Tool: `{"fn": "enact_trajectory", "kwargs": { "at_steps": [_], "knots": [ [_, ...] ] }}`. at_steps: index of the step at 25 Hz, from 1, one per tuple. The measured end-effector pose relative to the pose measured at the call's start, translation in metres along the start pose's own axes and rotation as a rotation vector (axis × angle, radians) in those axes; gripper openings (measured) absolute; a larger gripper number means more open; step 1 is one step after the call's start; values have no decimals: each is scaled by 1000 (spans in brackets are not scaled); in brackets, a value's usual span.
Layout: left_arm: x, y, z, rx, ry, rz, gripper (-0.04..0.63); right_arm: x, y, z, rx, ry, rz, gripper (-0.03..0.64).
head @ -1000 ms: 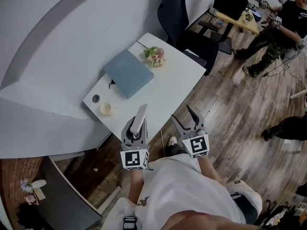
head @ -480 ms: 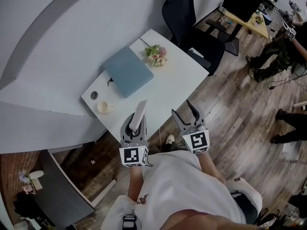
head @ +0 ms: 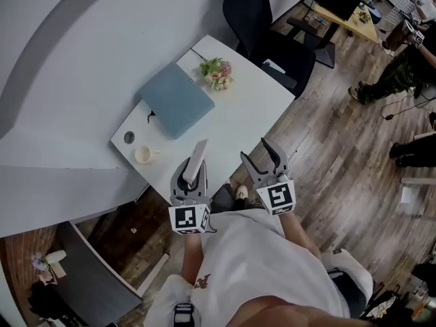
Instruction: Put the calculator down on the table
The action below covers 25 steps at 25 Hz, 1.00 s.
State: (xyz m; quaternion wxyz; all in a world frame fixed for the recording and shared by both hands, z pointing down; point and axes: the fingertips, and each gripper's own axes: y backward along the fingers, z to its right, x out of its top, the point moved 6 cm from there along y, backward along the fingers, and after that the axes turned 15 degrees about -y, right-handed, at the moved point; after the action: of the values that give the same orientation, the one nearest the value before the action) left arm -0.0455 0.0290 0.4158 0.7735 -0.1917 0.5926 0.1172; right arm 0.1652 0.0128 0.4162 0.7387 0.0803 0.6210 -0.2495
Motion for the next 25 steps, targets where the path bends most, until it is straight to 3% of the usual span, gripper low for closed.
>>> {"fn": "enact_trajectory", "kwargs": {
  "at_steps": [8,14,25],
  "knots": [
    [-33,-30,-23,-95,75,-34,126,-6,-30,-5,-38,15,-60,268],
    [-68,-46,-35,-162,155,-76,126,-34,-56,-19,-30,-16,-187,259],
    [-113,-62,-39,-200,272,-153,126,-59,-80,-25,-5,-41,-279,247]
  ]
}}
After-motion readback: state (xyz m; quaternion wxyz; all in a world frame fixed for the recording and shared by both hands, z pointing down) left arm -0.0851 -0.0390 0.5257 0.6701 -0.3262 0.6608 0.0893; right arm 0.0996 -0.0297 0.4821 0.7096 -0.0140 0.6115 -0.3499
